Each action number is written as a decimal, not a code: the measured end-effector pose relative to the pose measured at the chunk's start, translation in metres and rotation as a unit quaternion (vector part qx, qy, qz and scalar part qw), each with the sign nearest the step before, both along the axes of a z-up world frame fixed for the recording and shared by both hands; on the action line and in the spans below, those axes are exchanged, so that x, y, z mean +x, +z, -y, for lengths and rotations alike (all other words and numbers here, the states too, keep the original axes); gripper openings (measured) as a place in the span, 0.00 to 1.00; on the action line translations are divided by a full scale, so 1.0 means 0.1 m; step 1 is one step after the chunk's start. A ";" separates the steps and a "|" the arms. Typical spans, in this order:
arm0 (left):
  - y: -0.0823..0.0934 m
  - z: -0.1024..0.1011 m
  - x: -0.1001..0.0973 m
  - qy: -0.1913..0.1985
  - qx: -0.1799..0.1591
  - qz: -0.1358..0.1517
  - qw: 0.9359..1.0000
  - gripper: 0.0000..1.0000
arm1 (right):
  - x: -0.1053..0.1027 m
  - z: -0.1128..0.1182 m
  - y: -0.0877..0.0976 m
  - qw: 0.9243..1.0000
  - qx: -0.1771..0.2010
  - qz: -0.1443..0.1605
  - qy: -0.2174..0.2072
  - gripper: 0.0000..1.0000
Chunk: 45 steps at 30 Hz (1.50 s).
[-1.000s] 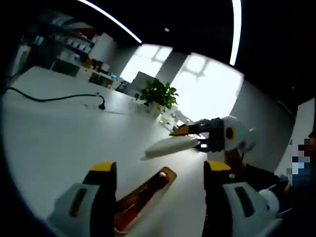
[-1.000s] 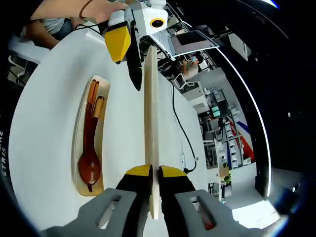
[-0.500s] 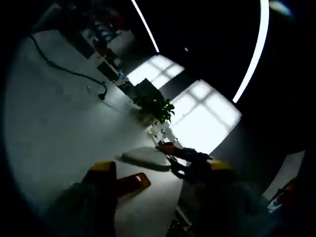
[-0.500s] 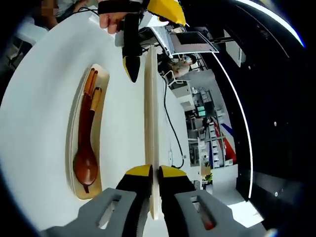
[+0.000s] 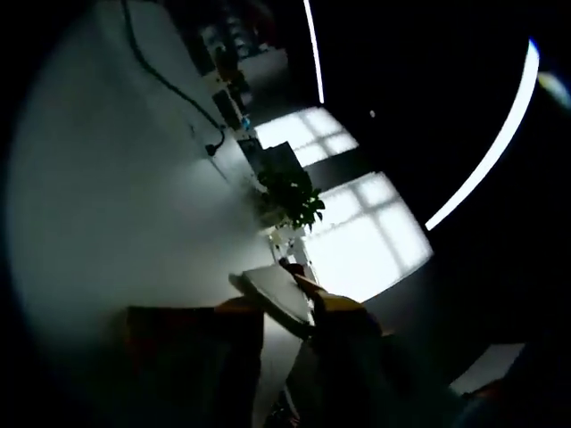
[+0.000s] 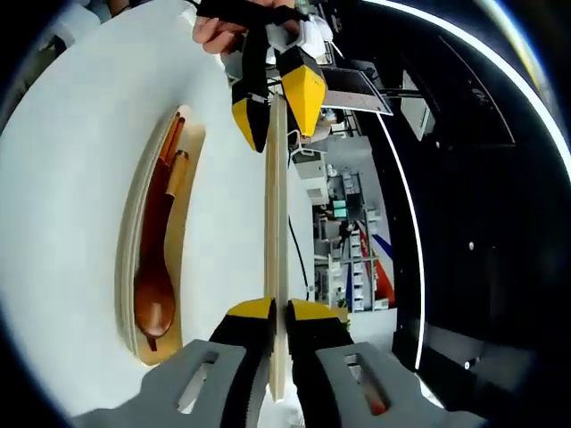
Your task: Arrange the utensils inside the cutlery case until each visible utensil rests in its matching compartment.
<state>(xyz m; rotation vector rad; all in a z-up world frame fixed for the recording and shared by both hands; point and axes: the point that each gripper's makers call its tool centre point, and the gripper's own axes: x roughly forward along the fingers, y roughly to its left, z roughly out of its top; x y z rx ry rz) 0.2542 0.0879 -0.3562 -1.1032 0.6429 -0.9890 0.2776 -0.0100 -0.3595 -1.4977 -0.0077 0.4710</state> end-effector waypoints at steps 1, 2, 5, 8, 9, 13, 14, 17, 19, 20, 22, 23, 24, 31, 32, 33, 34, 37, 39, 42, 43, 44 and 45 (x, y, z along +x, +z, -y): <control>0.00 -0.01 0.02 0.001 -0.007 -0.005 1.000 0.20 | -0.01 0.00 0.00 1.000 0.000 0.002 0.002 0.04; 0.00 -0.03 0.05 0.001 -0.012 -0.010 1.000 0.17 | -0.02 0.00 0.00 1.000 -0.001 0.007 0.004 0.04; 0.02 -0.08 0.13 0.003 -0.030 -0.024 0.999 0.11 | -0.06 0.00 -0.01 1.000 -0.007 0.018 0.013 0.06; 0.05 -0.05 0.09 -0.006 -0.054 -0.041 0.998 0.04 | -0.07 -0.01 -0.04 0.999 -0.008 0.018 0.026 0.12; 0.05 -0.04 0.08 -0.008 -0.052 -0.035 0.998 0.04 | -0.07 -0.01 -0.06 0.999 -0.009 0.018 0.029 0.12; 0.02 0.02 -0.01 -0.008 -0.039 -0.032 0.999 0.04 | -0.10 0.00 -0.14 0.999 0.004 -0.005 0.047 0.14; 0.02 0.03 -0.03 -0.008 -0.037 -0.032 0.999 0.04 | -0.13 -0.02 -0.17 0.998 0.006 -0.018 0.060 0.15; 0.00 0.05 -0.12 -0.007 -0.036 -0.032 0.999 0.04 | -0.17 -0.03 -0.12 0.995 0.036 -0.051 0.081 0.19; -0.01 0.06 -0.15 -0.007 -0.036 -0.033 0.999 0.04 | -0.18 -0.03 -0.08 0.991 0.056 -0.082 0.092 0.24; -0.02 0.07 -0.16 -0.008 -0.036 -0.035 0.999 0.04 | -0.20 -0.03 -0.08 0.989 0.059 -0.094 0.096 0.26; -0.03 0.06 -0.16 -0.011 -0.039 -0.039 0.998 0.04 | -0.21 -0.03 -0.06 0.982 0.079 -0.136 0.104 0.30; -0.03 0.06 -0.15 -0.011 -0.037 -0.039 0.998 0.04 | -0.22 -0.04 -0.04 0.978 0.090 -0.154 0.111 0.33; -0.04 0.06 -0.15 -0.012 -0.034 -0.038 0.999 0.04 | -0.23 -0.06 -0.04 0.972 0.106 -0.177 0.116 0.36; -0.03 0.00 -0.14 -0.021 -0.038 -0.037 0.998 0.04 | -0.28 -0.05 -0.19 0.923 0.130 -0.345 0.114 0.61; -0.03 0.00 -0.14 -0.022 -0.037 -0.036 0.998 0.04 | -0.26 -0.04 -0.20 0.916 0.133 -0.364 0.105 0.64; -0.03 -0.03 -0.12 -0.023 -0.037 -0.036 0.998 0.04 | -0.24 -0.02 -0.22 0.913 0.129 -0.375 0.100 0.68; -0.03 -0.04 -0.11 -0.023 -0.037 -0.036 0.998 0.04 | -0.22 0.01 -0.25 0.908 0.119 -0.393 0.088 0.71; -0.02 -0.04 -0.17 -0.024 -0.036 -0.035 0.998 0.04 | -0.17 0.07 -0.33 0.891 0.105 -0.438 0.055 0.72; -0.01 -0.06 -0.17 -0.024 -0.037 -0.035 0.998 0.04 | -0.18 0.06 -0.38 0.877 0.100 -0.467 0.046 0.72; -0.01 -0.09 -0.18 -0.026 -0.041 -0.036 0.998 0.04 | -0.22 -0.02 -0.47 0.865 0.094 -0.490 0.043 0.69; -0.01 -0.08 -0.21 -0.027 -0.040 -0.036 0.998 0.04 | -0.22 -0.04 -0.49 0.866 0.093 -0.490 0.042 0.67; -0.02 -0.08 -0.22 -0.026 -0.040 -0.036 0.998 0.04 | -0.22 -0.06 -0.52 0.866 0.091 -0.490 0.040 0.64; -0.03 -0.07 -0.25 -0.027 -0.041 -0.037 0.998 0.04 | -0.21 -0.07 -0.54 0.865 0.089 -0.492 0.035 0.61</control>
